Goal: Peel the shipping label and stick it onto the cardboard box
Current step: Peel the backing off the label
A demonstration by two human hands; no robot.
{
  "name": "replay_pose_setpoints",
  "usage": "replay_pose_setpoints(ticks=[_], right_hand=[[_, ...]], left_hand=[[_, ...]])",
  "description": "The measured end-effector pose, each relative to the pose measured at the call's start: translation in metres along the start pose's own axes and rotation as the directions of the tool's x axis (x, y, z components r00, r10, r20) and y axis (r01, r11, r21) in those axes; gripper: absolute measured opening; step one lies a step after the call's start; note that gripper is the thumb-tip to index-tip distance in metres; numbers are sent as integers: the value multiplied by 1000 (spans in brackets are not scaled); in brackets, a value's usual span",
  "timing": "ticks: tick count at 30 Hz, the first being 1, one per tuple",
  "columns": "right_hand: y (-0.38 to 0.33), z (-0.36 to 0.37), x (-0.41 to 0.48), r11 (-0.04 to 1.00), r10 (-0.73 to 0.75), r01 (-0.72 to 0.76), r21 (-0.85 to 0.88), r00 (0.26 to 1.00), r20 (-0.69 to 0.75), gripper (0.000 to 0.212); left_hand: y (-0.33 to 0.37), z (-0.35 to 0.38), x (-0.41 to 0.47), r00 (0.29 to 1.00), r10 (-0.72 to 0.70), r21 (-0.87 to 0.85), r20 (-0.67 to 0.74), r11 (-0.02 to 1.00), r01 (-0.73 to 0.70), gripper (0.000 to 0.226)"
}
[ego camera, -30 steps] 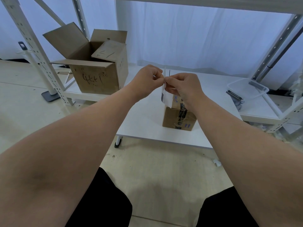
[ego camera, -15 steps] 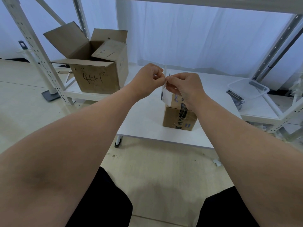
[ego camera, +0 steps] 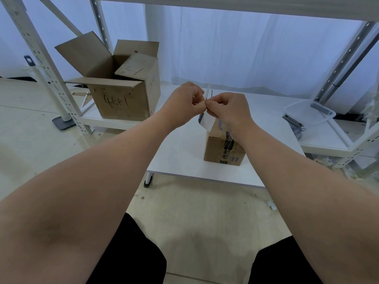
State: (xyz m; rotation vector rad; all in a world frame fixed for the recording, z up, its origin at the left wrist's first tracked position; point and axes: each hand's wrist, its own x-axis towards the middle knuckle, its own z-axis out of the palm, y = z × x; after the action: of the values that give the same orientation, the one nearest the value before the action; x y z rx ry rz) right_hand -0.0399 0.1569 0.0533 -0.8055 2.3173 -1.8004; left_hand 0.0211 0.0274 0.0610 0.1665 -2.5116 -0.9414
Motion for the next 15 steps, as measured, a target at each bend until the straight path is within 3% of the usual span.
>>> replay_pose_setpoints(ticks=[4, 10, 15], right_hand=[[-1, 2, 0, 1000, -18, 18, 17, 999, -34, 15], [-2, 4, -1, 993, -87, 85, -86, 996, -20, 14], [1, -1, 0, 972, -140, 145, -183, 989, 40, 16]], left_hand=[[1, -2, -2, 993, -115, -178, -18, 978, 110, 9], [-1, -6, 0, 968, -246, -422, 44, 874, 241, 28], [-4, -7, -2, 960, -248, -381, 130, 881, 279, 24]])
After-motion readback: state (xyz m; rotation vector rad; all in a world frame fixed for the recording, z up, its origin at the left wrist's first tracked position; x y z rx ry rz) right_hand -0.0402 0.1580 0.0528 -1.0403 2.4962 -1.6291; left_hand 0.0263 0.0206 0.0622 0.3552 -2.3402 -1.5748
